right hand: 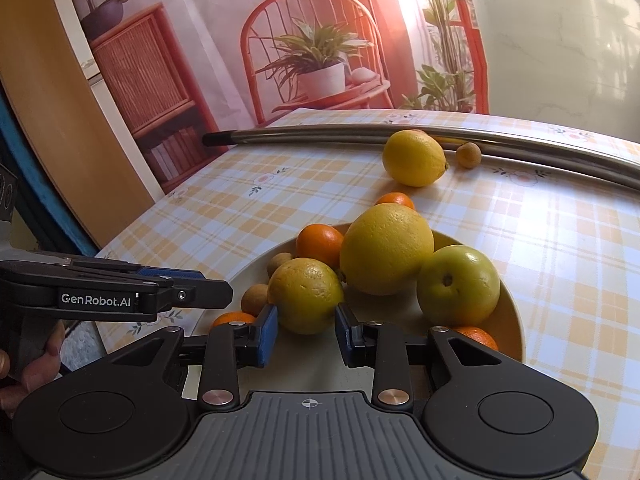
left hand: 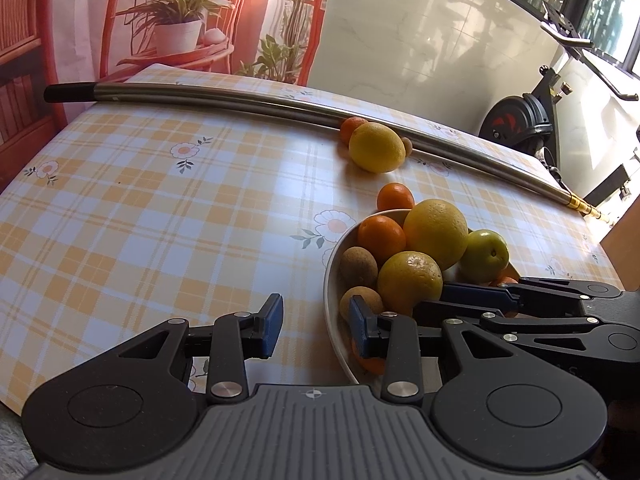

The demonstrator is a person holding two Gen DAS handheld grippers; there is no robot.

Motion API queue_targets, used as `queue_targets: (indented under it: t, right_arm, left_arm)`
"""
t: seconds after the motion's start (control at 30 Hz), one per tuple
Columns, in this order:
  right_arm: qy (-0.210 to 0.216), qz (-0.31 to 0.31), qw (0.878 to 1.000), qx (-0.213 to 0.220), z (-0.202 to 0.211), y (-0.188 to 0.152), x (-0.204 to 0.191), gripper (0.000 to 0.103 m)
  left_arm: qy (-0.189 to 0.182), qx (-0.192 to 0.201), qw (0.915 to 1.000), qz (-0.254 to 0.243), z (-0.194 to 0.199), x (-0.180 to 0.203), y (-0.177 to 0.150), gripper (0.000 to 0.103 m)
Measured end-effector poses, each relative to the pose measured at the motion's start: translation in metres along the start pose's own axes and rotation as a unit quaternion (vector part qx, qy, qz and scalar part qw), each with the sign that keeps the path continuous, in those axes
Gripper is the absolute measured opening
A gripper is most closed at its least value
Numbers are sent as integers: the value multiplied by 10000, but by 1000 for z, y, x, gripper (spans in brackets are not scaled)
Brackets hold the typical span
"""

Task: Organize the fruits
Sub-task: 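Lift both open tools away from the plate toward the fruits by the pole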

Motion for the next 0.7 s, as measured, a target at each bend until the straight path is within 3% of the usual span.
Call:
queue_targets:
  t: [0.27, 0.7]
  right_arm:
    - [-17, -25, 10000, 1, 1, 0, -1, 31]
    - [-442, -413, 9959, 676, 44, 9, 25, 33]
  left_arm:
    - [15, 27, 10000, 52, 1, -2, 0, 38]
    - [79, 219, 9995, 191, 4, -10, 14, 38]
Point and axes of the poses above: each gripper's, at about its wrist camera, not at the fingertips, and z roughly against the way its jaws point, x to its right, y to its top, the point moved 5 cm from there along -z, roughly the way its jaws point, and after that the axes turned 6 degrees about -x, right-handed, at the moved point
